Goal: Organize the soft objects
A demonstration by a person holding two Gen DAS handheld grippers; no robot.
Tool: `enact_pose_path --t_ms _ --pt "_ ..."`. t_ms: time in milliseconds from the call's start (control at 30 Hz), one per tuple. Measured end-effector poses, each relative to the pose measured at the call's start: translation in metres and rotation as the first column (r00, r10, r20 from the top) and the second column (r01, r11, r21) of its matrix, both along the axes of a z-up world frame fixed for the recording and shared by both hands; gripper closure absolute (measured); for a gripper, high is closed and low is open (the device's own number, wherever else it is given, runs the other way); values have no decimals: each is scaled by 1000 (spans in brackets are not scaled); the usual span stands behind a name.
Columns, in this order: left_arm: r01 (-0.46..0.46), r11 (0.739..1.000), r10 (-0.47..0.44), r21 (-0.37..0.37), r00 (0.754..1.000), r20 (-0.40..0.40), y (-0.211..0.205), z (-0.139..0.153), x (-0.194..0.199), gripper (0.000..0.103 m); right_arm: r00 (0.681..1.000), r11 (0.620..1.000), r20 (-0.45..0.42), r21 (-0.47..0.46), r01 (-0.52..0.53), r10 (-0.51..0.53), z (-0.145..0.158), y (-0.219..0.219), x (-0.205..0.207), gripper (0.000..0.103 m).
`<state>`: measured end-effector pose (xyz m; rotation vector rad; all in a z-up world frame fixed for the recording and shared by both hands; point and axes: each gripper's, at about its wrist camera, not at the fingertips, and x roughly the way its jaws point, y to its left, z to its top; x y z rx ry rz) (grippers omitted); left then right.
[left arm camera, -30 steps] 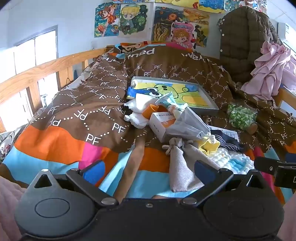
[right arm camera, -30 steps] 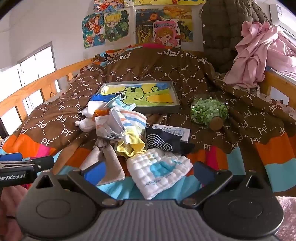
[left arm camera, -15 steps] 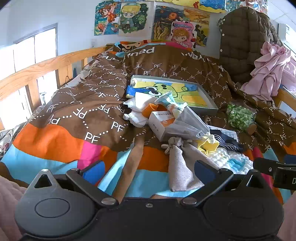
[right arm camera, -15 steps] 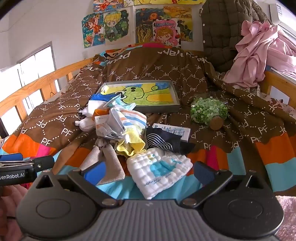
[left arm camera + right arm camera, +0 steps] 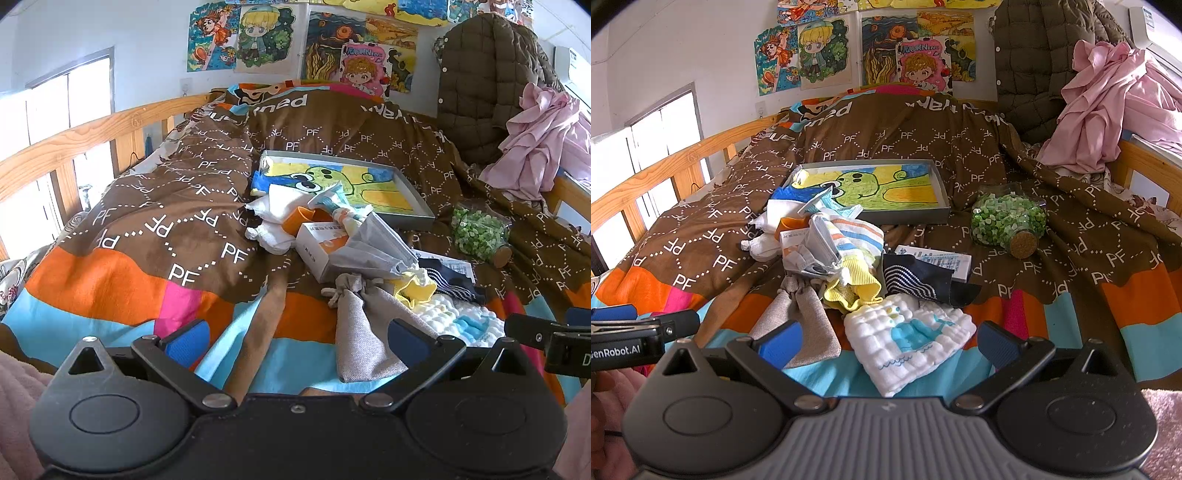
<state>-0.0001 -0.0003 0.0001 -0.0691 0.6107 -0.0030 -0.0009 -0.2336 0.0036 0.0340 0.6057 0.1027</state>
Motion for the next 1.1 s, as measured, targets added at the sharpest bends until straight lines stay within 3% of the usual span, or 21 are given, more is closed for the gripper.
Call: enact_pose_path --t_ms 1100 --pt "0 1000 0 0 1000 1 0 0 0 1 1000 1000 -3 2 0 0 0 0 0 0"
